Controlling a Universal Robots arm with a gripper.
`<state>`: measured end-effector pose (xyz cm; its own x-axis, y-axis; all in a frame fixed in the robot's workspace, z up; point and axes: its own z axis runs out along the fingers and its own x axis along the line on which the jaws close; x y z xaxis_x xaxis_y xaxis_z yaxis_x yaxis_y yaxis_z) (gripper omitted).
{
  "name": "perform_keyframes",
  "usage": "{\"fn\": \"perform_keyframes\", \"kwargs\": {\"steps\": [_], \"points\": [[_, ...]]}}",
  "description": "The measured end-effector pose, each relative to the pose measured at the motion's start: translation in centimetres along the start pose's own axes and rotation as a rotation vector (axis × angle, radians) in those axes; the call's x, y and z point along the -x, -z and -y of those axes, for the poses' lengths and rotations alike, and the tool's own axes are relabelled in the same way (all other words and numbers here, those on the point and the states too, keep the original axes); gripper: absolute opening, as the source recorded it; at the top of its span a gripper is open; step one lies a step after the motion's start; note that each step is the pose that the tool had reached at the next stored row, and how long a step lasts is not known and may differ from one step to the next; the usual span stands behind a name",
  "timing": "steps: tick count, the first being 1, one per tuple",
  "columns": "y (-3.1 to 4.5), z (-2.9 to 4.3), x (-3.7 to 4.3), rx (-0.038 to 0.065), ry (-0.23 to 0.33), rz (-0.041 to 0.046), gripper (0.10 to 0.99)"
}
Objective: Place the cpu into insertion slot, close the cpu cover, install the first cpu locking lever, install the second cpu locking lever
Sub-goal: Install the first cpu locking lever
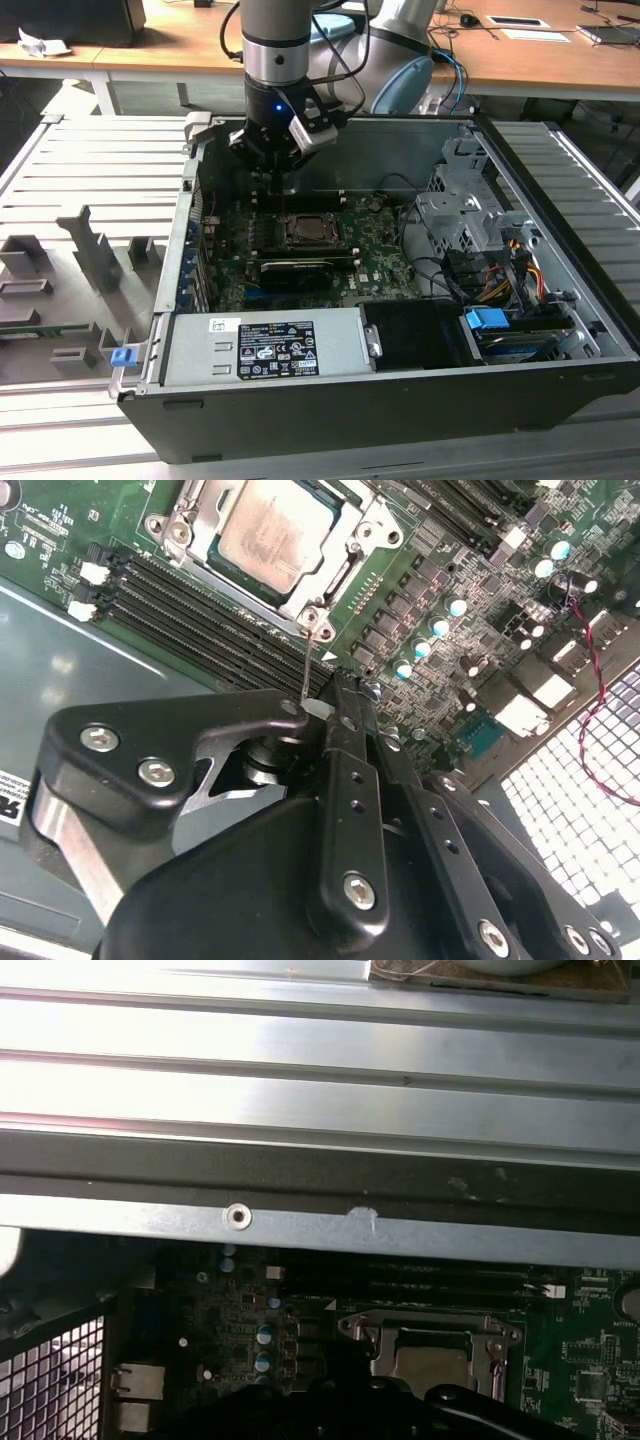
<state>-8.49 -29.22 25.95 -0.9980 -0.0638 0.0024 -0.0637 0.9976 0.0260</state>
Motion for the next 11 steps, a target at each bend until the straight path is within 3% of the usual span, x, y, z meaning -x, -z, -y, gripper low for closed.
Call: {"fn": "perform_keyframes", "kwargs": {"steps": [11], "points": [[0.0, 0.02, 0.39, 0.0, 0.0, 0.0, 0.106]]}}
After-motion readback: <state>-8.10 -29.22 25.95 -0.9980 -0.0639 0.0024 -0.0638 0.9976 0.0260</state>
